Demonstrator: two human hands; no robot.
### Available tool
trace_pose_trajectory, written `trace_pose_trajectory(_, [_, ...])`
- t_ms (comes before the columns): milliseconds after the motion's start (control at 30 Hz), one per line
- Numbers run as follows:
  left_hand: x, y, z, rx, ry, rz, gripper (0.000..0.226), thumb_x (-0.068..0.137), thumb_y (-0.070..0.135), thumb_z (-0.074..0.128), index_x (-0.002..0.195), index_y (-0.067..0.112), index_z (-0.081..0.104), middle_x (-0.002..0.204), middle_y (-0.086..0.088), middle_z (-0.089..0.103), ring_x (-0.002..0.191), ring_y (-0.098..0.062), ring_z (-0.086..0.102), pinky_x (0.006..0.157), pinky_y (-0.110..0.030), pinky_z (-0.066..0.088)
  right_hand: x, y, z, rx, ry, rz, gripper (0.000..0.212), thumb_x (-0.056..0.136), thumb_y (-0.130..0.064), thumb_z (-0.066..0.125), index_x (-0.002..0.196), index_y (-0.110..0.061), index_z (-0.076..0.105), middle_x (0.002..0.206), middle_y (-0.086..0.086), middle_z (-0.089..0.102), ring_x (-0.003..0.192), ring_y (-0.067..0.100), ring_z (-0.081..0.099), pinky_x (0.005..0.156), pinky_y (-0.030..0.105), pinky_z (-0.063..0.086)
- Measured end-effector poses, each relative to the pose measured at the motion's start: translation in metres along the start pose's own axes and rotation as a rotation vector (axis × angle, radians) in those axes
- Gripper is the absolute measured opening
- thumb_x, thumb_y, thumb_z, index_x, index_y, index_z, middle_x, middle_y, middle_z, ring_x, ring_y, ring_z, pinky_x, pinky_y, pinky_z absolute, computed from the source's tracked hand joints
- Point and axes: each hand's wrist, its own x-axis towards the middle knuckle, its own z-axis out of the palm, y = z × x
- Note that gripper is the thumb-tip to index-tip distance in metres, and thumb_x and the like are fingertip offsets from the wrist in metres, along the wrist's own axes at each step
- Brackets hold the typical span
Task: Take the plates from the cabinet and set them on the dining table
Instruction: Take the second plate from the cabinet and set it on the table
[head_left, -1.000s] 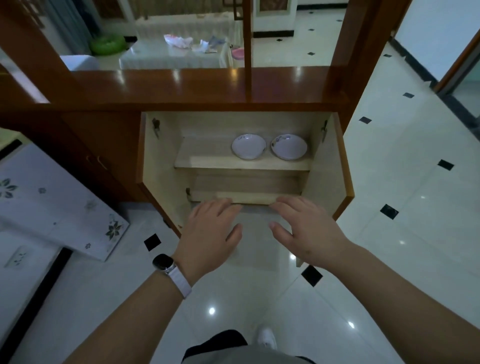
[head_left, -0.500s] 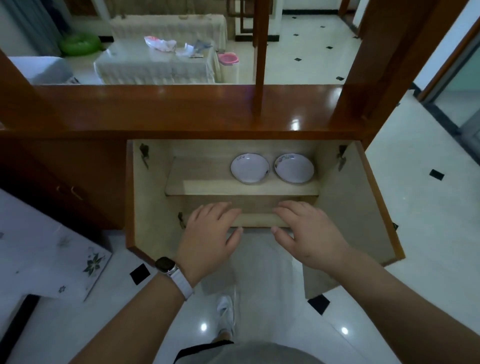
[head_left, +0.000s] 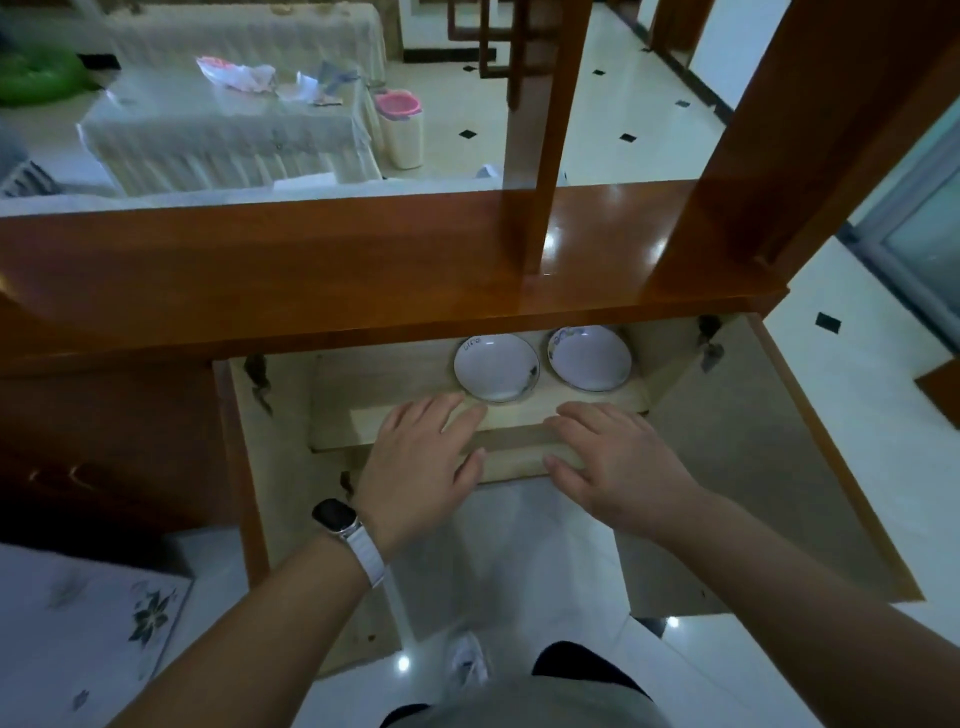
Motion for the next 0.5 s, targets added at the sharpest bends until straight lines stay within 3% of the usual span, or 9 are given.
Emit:
trace_pose_trajectory(200, [0.037,-0.015,0.027,0.009,-0.075,0.045,0.044,0.087,0.032,0.061,0.128,0.018,0.059,0.129,-0.008,0.059,0.115,-0.030,0.053,0.100,-0.046,0.040,0.037,0.032,0.012,-0.016,-0.057,0.030,0.058,0.090,-0.053,0.032,0.132,-0.020,0.055,0.138,0.003,0.054,0.124,0.025,0.050,0.100,0.043,0.039])
trace_pose_trajectory(500, [0.089,-0.049,0.099,-0.010,-0.201,-0.089,0.044,0.090,0.032,0.060,0.131,0.017,0.059,0.137,-0.010,0.056,0.125,-0.032,0.048,0.106,-0.047,0.032,0.111,0.087,0.079,0.063,-0.103,0.036,0.048,0.094,-0.045,0.045,0.134,-0.018,0.053,0.141,0.004,0.051,0.125,0.027,0.046,0.100,0.044,0.036])
